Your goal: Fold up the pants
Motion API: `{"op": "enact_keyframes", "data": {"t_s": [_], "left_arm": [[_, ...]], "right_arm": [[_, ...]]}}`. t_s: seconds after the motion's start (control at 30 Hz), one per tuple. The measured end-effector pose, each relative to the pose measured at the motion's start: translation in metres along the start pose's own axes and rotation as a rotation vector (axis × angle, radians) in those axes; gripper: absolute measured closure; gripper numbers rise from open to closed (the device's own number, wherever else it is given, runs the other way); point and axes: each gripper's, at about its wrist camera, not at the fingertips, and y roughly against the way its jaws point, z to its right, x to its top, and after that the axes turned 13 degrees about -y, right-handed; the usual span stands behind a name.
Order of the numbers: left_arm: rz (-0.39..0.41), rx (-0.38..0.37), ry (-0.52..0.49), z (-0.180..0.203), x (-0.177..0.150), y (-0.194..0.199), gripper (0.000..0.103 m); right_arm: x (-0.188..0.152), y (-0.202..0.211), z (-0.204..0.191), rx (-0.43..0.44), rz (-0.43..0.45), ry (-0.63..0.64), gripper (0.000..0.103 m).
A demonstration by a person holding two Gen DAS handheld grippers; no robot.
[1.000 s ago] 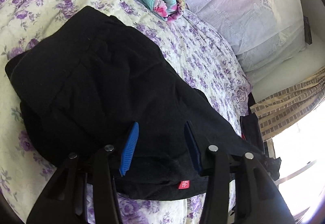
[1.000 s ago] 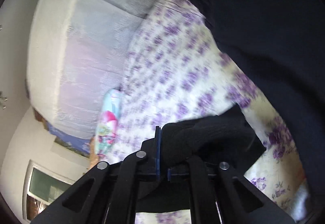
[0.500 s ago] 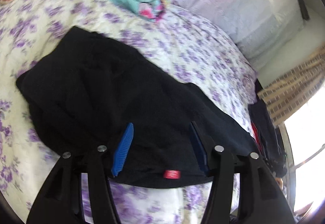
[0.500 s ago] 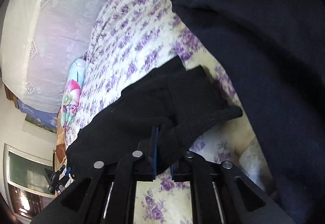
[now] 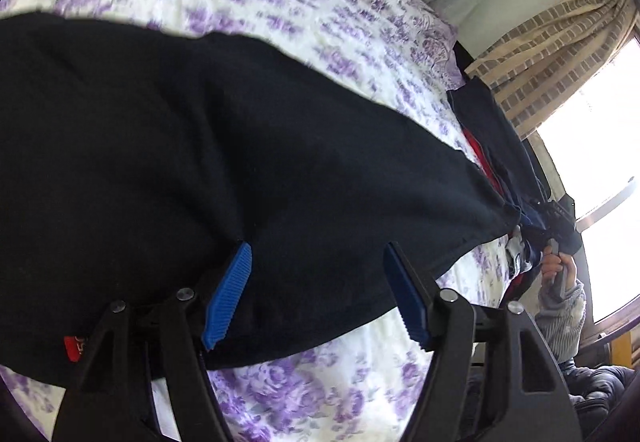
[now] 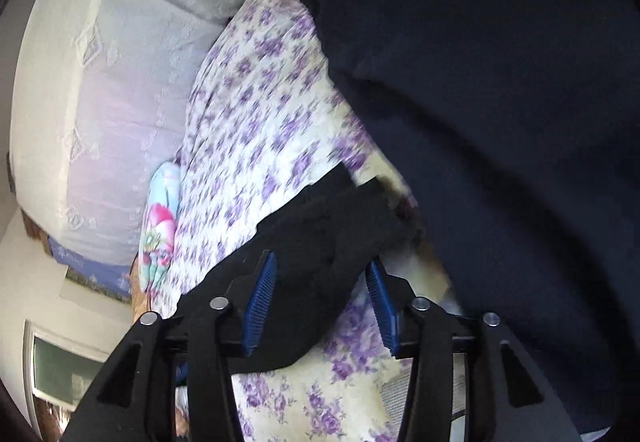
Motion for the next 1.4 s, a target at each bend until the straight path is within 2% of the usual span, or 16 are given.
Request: {"op": "enact_keyframes", "data": {"t_s": [0.33,0.47,0.5,0.53,0.67,0.83,0.9,1.0,1.07,1.13,1.17,1.2,1.23,1.3,1.33,1.4], "left_arm": [[0.054,-0.033,-0.018,0.000,-0.013,0.003,0.036],[0.069,-0.033,-0.037,0.002,-0.014,0.005,0.034],[0.070,-0.033,-0.043,0.004,-0.013,0.003,0.033],[0.071,-0.031,-0.048,0.005,-0.013,0.003,0.032],[0.072,-0.029,-0.054,0.007,-0.013,0.004,0.031],[0.093,-0.036,-0.042,0.008,-0.012,0.004,0.031],[0.100,-0.033,-0.042,0.008,-0.013,0.004,0.031],[0.101,-0.028,-0.048,0.008,-0.014,0.004,0.030],[0.097,-0.031,-0.046,0.008,-0.014,0.005,0.030],[0.095,-0.035,-0.038,0.007,-0.013,0.006,0.030],[0.093,-0.036,-0.034,0.007,-0.013,0.006,0.030],[0.093,-0.036,-0.031,0.008,-0.012,0.007,0.030],[0.097,-0.036,-0.025,0.009,-0.011,0.008,0.030],[0.119,-0.049,-0.011,0.012,-0.009,0.012,0.024],[0.134,-0.064,-0.015,0.015,-0.008,0.013,0.021],[0.155,-0.098,-0.037,0.026,-0.004,0.013,0.020]], "right_arm": [[0.025,-0.036,0.015,-0.130,-0.033,-0.024,0.054],[0.016,-0.040,0.010,-0.169,-0.007,0.050,0.053],[0.012,-0.040,0.007,-0.166,0.004,0.074,0.063],[0.011,-0.040,0.004,-0.162,0.009,0.092,0.084],[0.005,-0.033,-0.036,-0.140,0.085,0.232,0.090],[0.013,0.004,-0.102,-0.022,0.208,0.387,0.090],[0.021,0.001,-0.101,-0.068,0.217,0.406,0.090],[0.035,-0.046,-0.066,-0.272,0.101,0.388,0.089],[0.040,-0.060,-0.042,-0.319,0.047,0.327,0.089],[0.042,-0.041,-0.037,-0.258,0.107,0.273,0.084],[0.041,-0.028,-0.041,-0.257,0.158,0.266,0.075],[0.042,-0.016,-0.046,-0.263,0.206,0.271,0.051],[0.041,-0.003,-0.053,-0.274,0.256,0.288,0.042],[0.041,0.008,-0.060,-0.293,0.295,0.306,0.042],[0.040,0.010,-0.065,-0.262,0.285,0.309,0.042],[0.029,0.001,-0.081,-0.123,0.191,0.313,0.042]]}}
